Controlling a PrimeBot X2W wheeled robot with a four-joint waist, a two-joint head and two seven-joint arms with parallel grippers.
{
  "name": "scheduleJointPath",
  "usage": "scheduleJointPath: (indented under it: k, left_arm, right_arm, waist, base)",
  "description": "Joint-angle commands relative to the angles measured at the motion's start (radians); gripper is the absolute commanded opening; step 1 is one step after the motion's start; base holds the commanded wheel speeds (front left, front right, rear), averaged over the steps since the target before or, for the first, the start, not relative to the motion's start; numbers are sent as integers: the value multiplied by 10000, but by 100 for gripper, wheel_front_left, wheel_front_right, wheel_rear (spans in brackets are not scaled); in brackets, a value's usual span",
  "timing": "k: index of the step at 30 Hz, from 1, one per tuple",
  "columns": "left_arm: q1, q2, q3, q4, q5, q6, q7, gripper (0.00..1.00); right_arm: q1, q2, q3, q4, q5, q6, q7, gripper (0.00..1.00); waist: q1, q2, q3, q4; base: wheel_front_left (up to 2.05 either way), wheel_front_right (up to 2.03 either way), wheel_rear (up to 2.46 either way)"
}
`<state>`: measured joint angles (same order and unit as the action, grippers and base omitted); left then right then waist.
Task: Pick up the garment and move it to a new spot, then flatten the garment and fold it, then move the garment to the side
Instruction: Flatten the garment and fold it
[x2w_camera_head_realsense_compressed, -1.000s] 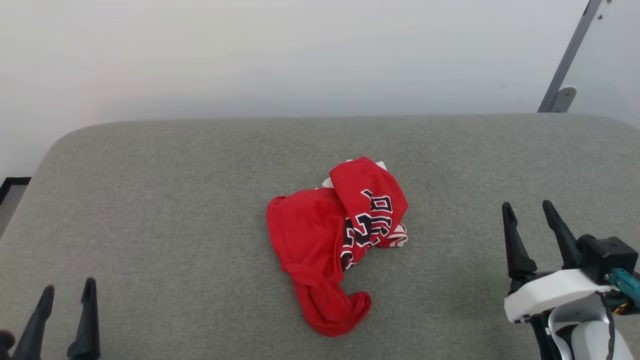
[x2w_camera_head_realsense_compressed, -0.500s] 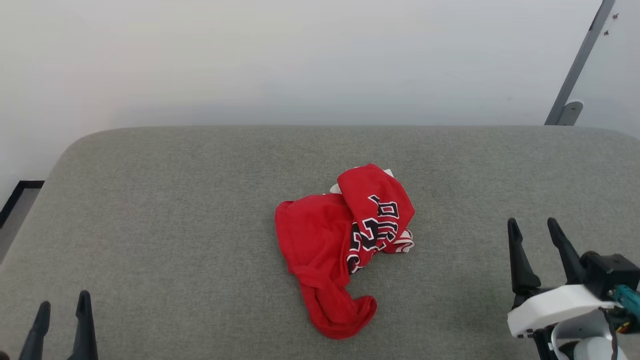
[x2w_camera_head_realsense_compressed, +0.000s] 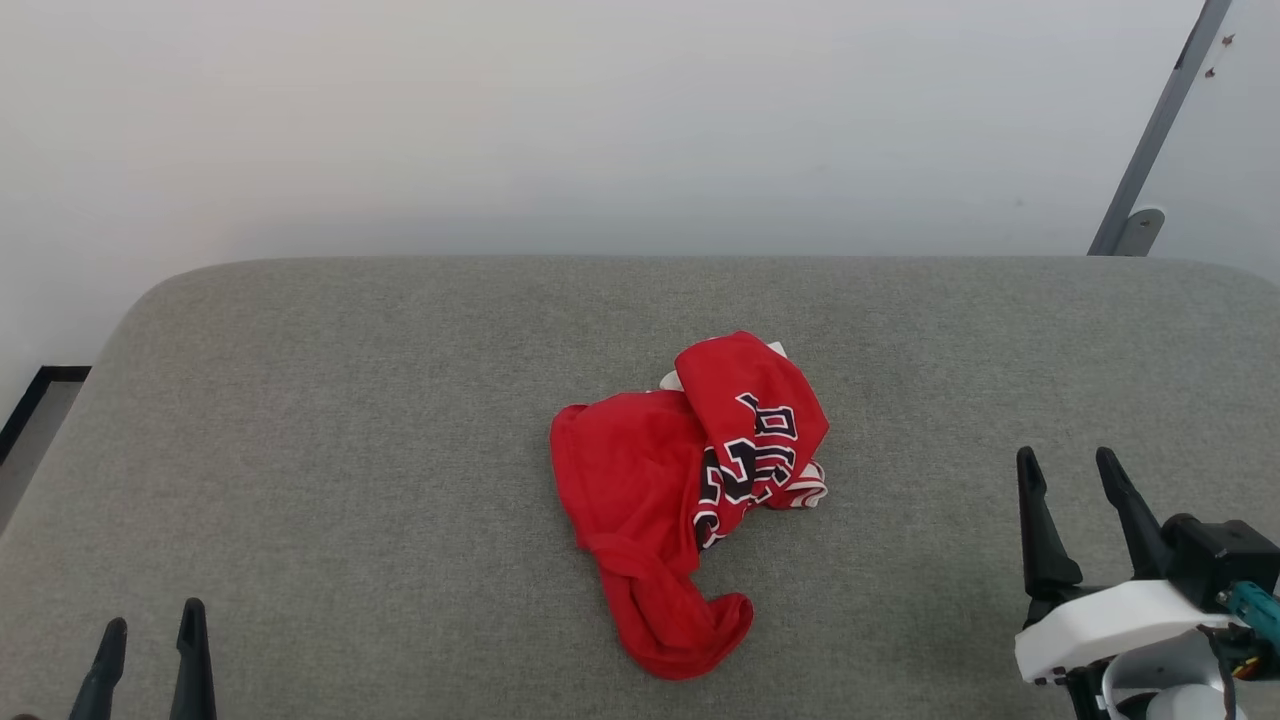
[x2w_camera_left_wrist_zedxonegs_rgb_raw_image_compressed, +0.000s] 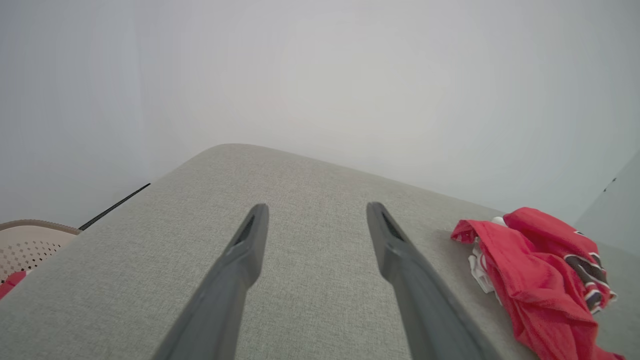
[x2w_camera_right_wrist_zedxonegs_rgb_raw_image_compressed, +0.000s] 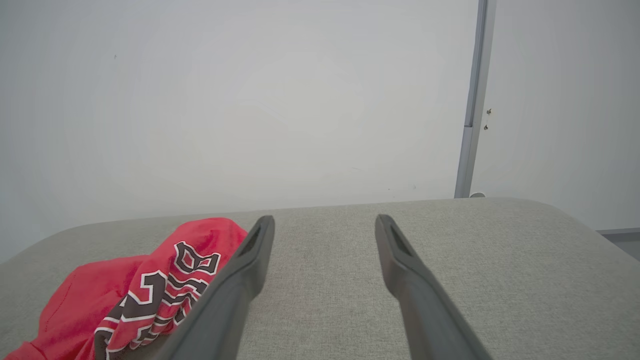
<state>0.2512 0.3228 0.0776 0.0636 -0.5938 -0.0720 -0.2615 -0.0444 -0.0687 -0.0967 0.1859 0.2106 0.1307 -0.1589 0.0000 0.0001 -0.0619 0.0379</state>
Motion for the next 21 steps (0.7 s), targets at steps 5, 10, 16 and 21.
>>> scheduleJointPath:
  k: [5, 10, 16, 21]
  left_arm:
    - [-152, -41, 13, 101, 289, -153, -48, 100]
    - [-205, -74, -6, 183, 394, -230, -48, 100]
    - [-256, -127, -32, 273, 376, -304, -47, 100]
    - [-267, -152, -59, 328, 381, -322, -47, 100]
  right_arm:
    - [113, 37, 36, -28, 30, 1, -85, 100]
    - [96, 40, 55, 1, 13, 1, -119, 100]
    - [113, 36, 76, 23, -13, 1, -128, 100]
    - [138, 39, 99, 32, -39, 1, -171, 100]
  waist:
    - [0, -1, 3, -22]
    - [0, -1, 19, -47]
    - [0, -1, 36, -69]
    - [0, -1, 46, -54]
  base:
    - [0, 0, 0]
    - [0, 0, 0]
    - [0, 0, 0]
    - [0, 0, 0]
